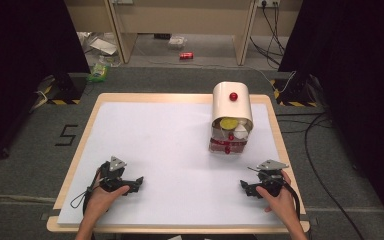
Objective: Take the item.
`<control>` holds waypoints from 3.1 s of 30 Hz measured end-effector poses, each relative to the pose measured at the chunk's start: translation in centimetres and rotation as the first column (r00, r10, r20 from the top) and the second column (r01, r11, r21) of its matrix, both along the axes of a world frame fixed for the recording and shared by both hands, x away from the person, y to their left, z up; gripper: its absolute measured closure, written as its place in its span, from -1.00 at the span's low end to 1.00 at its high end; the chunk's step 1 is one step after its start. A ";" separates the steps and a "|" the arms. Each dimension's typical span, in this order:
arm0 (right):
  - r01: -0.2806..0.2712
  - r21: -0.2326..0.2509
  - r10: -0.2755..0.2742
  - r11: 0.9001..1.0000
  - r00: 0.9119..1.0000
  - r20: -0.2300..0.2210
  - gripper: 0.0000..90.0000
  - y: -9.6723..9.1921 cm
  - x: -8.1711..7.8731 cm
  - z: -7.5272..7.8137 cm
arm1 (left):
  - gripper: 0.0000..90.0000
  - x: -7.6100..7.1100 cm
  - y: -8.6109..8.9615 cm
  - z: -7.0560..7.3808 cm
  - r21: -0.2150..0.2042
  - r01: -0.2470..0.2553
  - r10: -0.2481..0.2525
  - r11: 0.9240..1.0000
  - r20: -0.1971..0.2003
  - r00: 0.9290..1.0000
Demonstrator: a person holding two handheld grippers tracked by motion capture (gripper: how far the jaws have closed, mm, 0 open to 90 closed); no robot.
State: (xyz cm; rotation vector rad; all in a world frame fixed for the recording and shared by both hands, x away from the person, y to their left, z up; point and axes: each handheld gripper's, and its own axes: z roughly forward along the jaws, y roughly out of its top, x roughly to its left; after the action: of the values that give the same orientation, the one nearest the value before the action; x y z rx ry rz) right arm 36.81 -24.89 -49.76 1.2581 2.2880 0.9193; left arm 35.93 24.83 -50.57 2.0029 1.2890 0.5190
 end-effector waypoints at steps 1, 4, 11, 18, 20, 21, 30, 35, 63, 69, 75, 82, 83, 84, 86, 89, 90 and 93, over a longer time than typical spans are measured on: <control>0.000 0.000 0.000 1.000 1.000 0.000 -1.00 0.0 0.0 0.0 | -1.00 0.0 0.0 0.0 0.000 0.000 0.000 1.000 0.000 1.000; -0.001 0.000 0.001 1.000 1.000 0.001 -1.00 0.0 0.0 0.0 | -1.00 0.0 0.0 0.0 0.000 0.000 0.000 1.000 0.000 1.000; 0.001 0.004 -0.001 1.000 1.000 -0.003 -1.00 0.0 0.0 0.0 | -1.00 0.0 0.0 0.0 0.000 0.000 0.000 1.000 0.000 1.000; -0.003 0.000 0.003 1.000 1.000 -0.004 -0.96 0.0 0.0 0.1 | -1.00 0.0 0.0 0.0 -0.001 0.000 0.000 1.000 0.000 1.000; -0.012 -0.001 0.012 1.000 1.000 0.002 -0.82 0.0 0.0 0.2 | -1.00 0.0 0.0 0.0 -0.002 0.000 0.000 1.000 0.000 1.000; -0.029 -0.001 0.029 1.000 0.999 0.038 -0.41 0.0 -0.2 0.6 | -1.00 0.0 0.0 0.0 -0.002 0.000 0.000 1.000 0.000 1.000; -0.057 0.041 0.051 0.998 0.991 0.123 -0.61 0.5 -1.0 3.1 | -1.00 0.0 0.0 0.0 -0.002 0.001 -0.001 1.000 -0.001 1.000; -0.102 0.043 0.094 0.994 0.983 0.161 -0.58 1.3 -1.5 4.7 | -1.00 0.0 0.0 0.0 -0.001 0.000 0.000 1.000 0.000 1.000; -0.147 0.050 0.129 0.988 0.958 0.255 -0.62 3.7 -1.5 10.2 | -1.00 0.0 0.0 0.0 0.000 -0.001 0.001 1.000 -0.001 1.000; -0.155 0.056 0.135 0.986 0.954 0.266 -0.61 4.5 -1.0 11.3 | -1.00 0.0 0.0 0.0 0.000 0.000 0.000 1.000 -0.001 1.000; -0.155 0.067 0.131 0.986 0.951 0.280 -0.60 5.1 -0.4 12.4 | -1.00 0.0 0.0 0.0 0.000 0.000 0.000 1.000 -0.001 1.000; -0.155 0.049 0.135 0.987 0.947 0.293 -0.60 6.0 0.6 13.0 | -1.00 0.0 0.0 0.0 -0.001 -0.001 0.001 1.000 -0.001 1.000; -0.155 0.049 0.135 0.987 0.947 0.293 -0.60 6.0 0.6 13.0 | -1.00 0.0 0.0 0.0 -0.001 -0.001 0.001 1.000 -0.001 1.000; -0.152 0.047 0.131 0.987 0.947 0.294 -0.60 6.1 0.7 13.1 | -1.00 0.0 0.0 0.0 0.001 0.001 -0.001 1.000 -0.001 1.000; -0.151 0.045 0.131 0.987 0.944 0.302 -0.60 6.3 1.0 13.3 | -1.00 0.0 0.0 0.0 -0.001 0.000 0.000 1.000 -0.001 1.000; -0.147 0.046 0.125 0.988 0.941 0.314 -0.60 6.4 1.3 13.6 | -1.00 0.0 0.0 0.0 -0.001 -0.001 0.001 1.000 -0.001 1.000; -0.145 0.047 0.123 0.988 0.941 0.314 -0.60 6.5 1.4 13.6 | -1.00 0.0 0.0 0.0 -0.001 0.000 0.000 1.000 -0.001 1.000; -0.143 0.045 0.120 0.989 0.938 0.326 -0.60 6.7 1.8 14.0 | -1.00 0.0 0.0 0.0 -0.002 -0.001 0.001 1.000 0.000 1.000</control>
State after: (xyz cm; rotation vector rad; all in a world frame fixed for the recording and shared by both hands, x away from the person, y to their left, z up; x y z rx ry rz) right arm 38.61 -18.18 -35.79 0.9068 2.1125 1.1654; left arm 35.93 24.82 -50.58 2.0013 1.2901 0.5179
